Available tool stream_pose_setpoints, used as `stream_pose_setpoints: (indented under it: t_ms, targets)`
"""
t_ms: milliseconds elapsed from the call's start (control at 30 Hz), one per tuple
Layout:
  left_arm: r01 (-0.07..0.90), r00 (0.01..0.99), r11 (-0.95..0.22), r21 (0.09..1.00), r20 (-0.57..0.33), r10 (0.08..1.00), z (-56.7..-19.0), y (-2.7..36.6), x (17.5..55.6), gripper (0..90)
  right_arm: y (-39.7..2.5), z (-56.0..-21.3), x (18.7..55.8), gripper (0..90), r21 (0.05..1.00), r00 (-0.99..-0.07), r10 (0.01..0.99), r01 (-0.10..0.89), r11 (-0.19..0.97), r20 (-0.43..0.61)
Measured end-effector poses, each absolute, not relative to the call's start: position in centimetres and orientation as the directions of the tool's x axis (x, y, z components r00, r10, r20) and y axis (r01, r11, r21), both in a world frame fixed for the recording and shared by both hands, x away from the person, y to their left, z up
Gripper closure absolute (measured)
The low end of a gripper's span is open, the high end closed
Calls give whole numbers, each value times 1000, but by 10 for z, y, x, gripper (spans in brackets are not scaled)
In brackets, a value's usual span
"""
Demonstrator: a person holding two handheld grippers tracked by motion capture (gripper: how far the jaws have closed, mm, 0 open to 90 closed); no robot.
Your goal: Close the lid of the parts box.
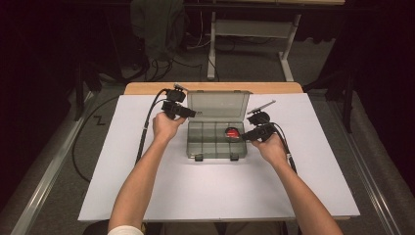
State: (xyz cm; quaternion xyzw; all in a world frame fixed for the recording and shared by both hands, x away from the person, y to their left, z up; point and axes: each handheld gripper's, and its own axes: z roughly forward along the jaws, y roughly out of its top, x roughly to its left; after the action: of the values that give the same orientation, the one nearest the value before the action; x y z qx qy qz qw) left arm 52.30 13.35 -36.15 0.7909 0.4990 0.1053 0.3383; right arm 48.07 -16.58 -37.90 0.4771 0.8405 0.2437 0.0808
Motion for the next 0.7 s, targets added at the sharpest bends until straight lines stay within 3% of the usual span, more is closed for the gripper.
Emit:
stream_pose_setpoints:
  t_ms: [700]
  targets:
    - [711, 497, -297, 637, -156, 853, -363, 135, 511, 665, -165, -380, 478, 781, 495, -529, 844, 758, 425, 86]
